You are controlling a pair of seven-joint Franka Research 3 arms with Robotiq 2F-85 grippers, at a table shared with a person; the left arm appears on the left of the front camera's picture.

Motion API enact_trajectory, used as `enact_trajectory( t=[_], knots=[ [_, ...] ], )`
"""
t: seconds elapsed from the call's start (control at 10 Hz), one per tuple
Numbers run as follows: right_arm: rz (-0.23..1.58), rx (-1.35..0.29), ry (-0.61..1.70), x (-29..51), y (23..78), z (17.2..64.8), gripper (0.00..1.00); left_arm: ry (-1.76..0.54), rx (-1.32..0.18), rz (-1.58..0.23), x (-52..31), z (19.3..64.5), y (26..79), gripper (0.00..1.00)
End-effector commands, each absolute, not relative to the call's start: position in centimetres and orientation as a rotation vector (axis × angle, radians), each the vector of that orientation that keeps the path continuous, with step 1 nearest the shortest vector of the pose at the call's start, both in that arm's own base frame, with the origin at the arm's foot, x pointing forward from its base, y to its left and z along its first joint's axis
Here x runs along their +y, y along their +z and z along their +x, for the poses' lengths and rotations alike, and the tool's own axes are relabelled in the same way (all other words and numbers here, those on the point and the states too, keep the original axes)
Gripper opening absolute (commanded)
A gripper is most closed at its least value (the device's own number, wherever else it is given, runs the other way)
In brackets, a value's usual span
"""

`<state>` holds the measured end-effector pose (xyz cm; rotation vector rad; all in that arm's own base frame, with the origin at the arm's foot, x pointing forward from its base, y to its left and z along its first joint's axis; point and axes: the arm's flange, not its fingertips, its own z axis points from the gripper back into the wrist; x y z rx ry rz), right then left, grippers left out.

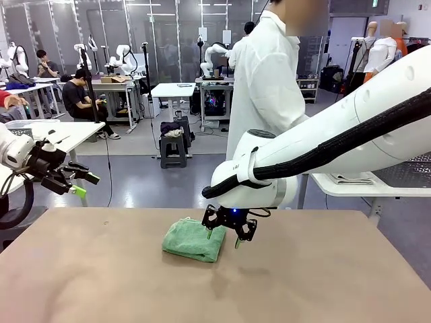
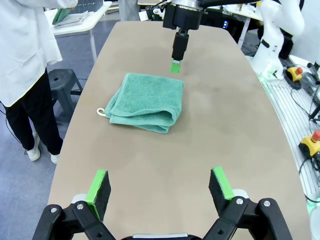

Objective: Fold the towels and place them in the basket.
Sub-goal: Place the folded Towel with hook on the right side of the table.

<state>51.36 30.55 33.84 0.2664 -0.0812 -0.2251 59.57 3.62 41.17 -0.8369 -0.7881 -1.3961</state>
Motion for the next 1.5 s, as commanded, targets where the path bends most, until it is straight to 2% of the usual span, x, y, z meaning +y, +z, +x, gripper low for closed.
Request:
enact_trajectory(
  t=[0.0,0.4,1.1,1.2,1.4],
  knots=[
    [0.266,-0.081,-0.225,30.5,33.8,51.4,0.89,-1.395,-0.787,-0.839,3.5,59.6,41.2,1.0],
    [0.315,-0.133,-0.246,30.9,33.4,52.5,0.89,-1.395,-0.787,-0.839,3.5,59.6,41.2,1.0],
    [0.292,-0.145,-0.289,32.4,31.3,54.3,0.89,-1.395,-0.787,-0.839,3.5,59.6,41.2,1.0],
    [0.285,-0.145,-0.297,32.4,30.9,54.5,0.69,-1.395,-0.787,-0.839,3.5,59.6,41.2,1.0],
    [0.293,-0.146,-0.314,32.4,30.6,54.8,0.69,-1.395,-0.787,-0.839,3.5,59.6,41.2,1.0]
  ],
)
